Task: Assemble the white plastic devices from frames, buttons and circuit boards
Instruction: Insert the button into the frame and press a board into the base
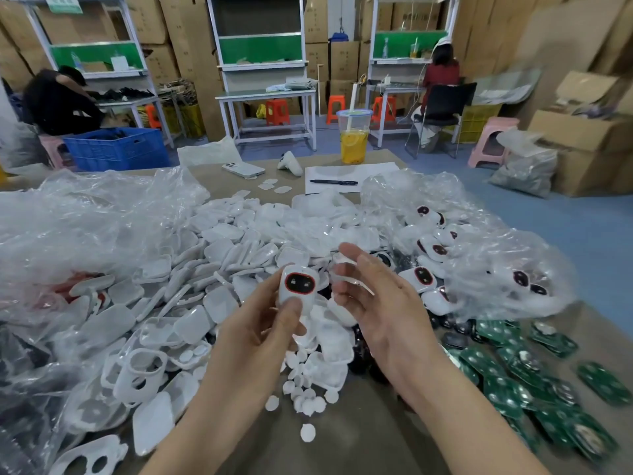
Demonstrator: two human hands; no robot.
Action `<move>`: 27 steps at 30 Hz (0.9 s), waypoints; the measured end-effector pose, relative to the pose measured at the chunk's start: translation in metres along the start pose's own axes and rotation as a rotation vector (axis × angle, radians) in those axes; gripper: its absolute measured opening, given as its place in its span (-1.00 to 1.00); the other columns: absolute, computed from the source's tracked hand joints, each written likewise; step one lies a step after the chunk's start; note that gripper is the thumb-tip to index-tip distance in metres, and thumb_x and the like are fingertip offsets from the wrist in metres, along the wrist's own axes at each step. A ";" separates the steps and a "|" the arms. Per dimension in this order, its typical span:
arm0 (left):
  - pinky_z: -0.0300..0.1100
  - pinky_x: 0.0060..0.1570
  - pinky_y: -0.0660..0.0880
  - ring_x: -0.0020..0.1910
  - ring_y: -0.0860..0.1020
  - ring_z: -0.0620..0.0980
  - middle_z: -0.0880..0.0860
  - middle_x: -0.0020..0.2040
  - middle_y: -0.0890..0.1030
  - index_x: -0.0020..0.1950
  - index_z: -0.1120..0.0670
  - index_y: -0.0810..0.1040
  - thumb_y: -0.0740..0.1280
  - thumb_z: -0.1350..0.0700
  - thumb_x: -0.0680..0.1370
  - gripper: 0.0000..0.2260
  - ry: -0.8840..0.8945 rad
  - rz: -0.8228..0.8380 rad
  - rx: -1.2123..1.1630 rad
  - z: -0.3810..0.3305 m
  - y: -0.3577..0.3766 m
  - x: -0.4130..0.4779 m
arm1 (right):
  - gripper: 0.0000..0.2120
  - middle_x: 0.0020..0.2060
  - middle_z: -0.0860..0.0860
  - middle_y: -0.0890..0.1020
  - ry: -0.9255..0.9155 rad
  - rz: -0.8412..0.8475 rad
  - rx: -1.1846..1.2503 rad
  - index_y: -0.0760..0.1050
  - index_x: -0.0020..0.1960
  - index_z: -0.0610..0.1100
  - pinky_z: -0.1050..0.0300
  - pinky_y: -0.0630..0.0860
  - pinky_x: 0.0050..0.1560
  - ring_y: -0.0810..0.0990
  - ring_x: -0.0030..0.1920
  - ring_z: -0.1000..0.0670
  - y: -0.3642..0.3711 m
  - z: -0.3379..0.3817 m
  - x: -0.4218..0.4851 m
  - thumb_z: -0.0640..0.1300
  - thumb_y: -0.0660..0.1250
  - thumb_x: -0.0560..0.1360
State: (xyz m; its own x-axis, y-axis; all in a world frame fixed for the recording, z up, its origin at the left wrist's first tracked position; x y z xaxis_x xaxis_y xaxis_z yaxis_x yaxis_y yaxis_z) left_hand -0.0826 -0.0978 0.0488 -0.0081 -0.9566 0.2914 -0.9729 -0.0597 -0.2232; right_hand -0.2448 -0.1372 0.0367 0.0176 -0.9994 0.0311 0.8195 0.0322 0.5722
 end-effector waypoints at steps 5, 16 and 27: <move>-0.47 -0.14 0.45 -0.13 0.64 -0.22 -0.19 -0.10 0.70 0.18 -0.32 0.47 0.30 -0.05 0.63 -0.82 0.030 0.118 0.019 -0.014 0.038 0.034 | -0.79 -0.11 -0.06 0.68 0.071 -0.187 0.242 0.67 0.13 -0.13 0.17 0.66 -0.08 0.67 -0.17 -0.01 -0.020 0.003 0.005 -0.12 0.28 0.64; -0.28 -0.18 0.48 -0.27 0.62 -0.16 -0.05 -0.16 0.68 0.22 -0.01 0.57 0.31 0.03 0.65 -0.83 -0.026 0.288 0.159 -0.019 0.131 0.130 | -0.84 0.16 -0.22 0.67 0.093 -0.305 0.675 0.54 0.14 -0.23 -0.02 0.55 0.24 0.69 0.15 -0.12 -0.048 0.002 0.013 -0.21 0.24 0.63; -0.32 -0.13 0.56 -0.16 0.65 -0.20 -0.06 -0.02 0.65 0.31 -0.02 0.53 0.22 0.11 0.67 -0.77 -0.067 0.247 0.114 -0.022 0.142 0.146 | -0.76 0.14 -0.16 0.68 0.102 -0.259 0.577 0.57 0.25 -0.20 -0.06 0.54 0.28 0.68 0.15 -0.14 -0.043 0.004 0.014 -0.16 0.23 0.66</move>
State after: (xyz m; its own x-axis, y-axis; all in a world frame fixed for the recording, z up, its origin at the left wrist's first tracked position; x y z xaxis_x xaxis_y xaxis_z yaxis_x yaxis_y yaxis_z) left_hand -0.2266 -0.2397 0.0801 -0.2227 -0.9627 0.1533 -0.9110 0.1496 -0.3844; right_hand -0.2824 -0.1525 0.0154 -0.0616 -0.9715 -0.2289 0.3647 -0.2354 0.9009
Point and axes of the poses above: each hand's wrist, its own x-axis towards the middle knuckle, its own y-axis out of the palm, z = x × y, the point moved 5 cm from there along x, towards the middle knuckle
